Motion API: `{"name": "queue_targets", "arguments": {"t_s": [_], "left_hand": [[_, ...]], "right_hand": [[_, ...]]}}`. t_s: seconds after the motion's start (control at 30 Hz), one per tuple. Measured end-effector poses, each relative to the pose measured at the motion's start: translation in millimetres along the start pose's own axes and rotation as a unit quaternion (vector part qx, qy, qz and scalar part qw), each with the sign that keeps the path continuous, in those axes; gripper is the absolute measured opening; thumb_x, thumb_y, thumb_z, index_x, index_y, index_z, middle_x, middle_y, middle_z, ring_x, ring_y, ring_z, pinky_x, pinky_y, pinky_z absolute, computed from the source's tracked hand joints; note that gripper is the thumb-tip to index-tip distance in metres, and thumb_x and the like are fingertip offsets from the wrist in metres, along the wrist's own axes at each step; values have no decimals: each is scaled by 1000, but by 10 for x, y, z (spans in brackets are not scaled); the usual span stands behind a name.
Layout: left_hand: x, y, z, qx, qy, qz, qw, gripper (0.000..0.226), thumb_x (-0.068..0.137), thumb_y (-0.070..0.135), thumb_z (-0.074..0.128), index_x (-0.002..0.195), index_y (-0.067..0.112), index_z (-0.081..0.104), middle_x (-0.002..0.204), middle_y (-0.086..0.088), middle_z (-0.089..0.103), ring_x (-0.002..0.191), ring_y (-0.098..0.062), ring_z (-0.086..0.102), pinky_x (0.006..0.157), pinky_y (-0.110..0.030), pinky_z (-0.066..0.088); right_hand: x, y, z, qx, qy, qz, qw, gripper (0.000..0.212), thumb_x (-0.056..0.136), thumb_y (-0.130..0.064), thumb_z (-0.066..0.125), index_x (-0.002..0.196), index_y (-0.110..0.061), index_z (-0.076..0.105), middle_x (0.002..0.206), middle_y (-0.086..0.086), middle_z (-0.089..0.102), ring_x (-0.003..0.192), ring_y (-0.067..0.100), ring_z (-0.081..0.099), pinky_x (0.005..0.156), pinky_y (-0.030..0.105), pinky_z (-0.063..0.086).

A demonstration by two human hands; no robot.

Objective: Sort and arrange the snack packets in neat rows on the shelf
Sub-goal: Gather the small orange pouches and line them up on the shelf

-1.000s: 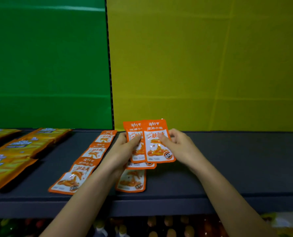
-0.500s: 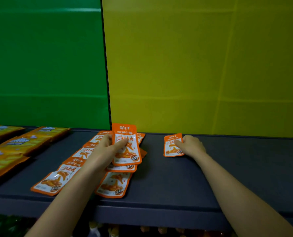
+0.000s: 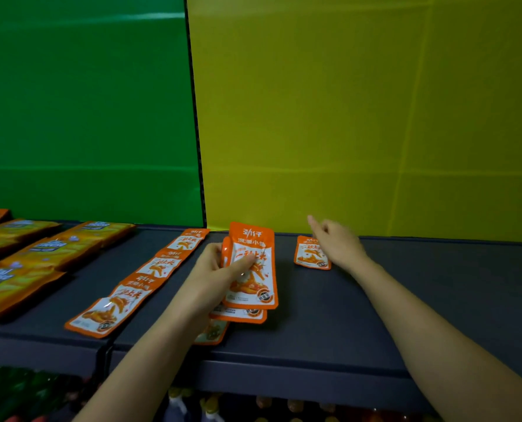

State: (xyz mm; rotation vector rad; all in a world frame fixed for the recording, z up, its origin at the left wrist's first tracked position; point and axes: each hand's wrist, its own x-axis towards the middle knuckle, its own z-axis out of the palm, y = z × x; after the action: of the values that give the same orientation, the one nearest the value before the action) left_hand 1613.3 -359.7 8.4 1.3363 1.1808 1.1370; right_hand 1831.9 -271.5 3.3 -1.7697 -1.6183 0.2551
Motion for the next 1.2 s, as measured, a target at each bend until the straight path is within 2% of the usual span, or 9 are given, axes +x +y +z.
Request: {"name": "queue_targets", "arguments": {"t_s": [0.07,0.17,0.27,0.4,0.5,0.8,0.93,1.07,1.2], "left_hand": [[-27,-12,100,-3,-13,4,1000,30,82,30,66,106,24,49,96,-4,71,68,-16,71,55,-27,56],[-73,-60,297,-32,-24,18,999,28,84,23,64,107,21,49,90,-4,70,62,-11,69,50,-22,55],[-118,-124,452,-77,-43,20,996,27,86,22,62,110,13,51,87,-5,72,63,-13,69,52,-24,54],[-178,-188,570,-49,-61,-1,997,7,93,16,47,98,19,51,83,-4,66,63,-12,64,54,-23,51],[-110,-288,648,86,-57,54,993,8,93,15,48,95,24,48,96,-4,64,82,-14,63,79,-33,54],[-44,-364,783,464,-22,149,873,44,91,47,43,121,14,45,120,-8,56,114,-25,51,94,-35,40],[-59,-391,804,511,17,197,837,45,90,53,38,112,18,55,114,-1,60,107,-19,55,87,-33,43],[-74,-390,819,533,38,208,819,44,90,54,36,106,18,57,109,-1,62,101,-18,57,82,-31,42],[-94,-380,853,549,59,222,804,43,91,51,35,105,17,57,108,-2,62,98,-18,58,77,-29,39]], "right_hand": [[-226,-241,-128,183,-108,-33,977,51,94,-53,30,64,-20,54,62,-5,55,60,8,50,61,22,39],[-550,-352,-174,209,-203,-82,953,29,88,-43,54,70,-21,51,59,-11,59,53,-2,52,55,13,38],[-635,-216,-257,231,-148,-71,959,22,87,-25,62,70,-17,50,60,-6,60,54,1,55,59,19,40],[-568,20,-572,300,-64,-16,952,24,91,-12,54,69,-13,45,35,-9,54,29,-4,42,35,6,28],[-474,172,-699,326,-12,31,945,23,92,-15,55,70,-14,46,43,-8,58,31,-8,48,35,3,31],[-221,254,-283,250,-38,78,964,23,87,-20,63,68,-13,52,72,3,60,61,7,53,53,14,42],[-166,339,-53,143,-15,96,985,30,83,-28,66,57,-16,59,90,16,73,77,22,64,72,34,49],[-191,323,15,3,3,101,995,28,85,-40,60,94,-17,72,104,6,71,100,26,65,82,35,50],[-243,280,27,-41,33,98,994,31,88,-38,56,98,-13,71,106,8,70,100,26,64,76,32,48]]}}
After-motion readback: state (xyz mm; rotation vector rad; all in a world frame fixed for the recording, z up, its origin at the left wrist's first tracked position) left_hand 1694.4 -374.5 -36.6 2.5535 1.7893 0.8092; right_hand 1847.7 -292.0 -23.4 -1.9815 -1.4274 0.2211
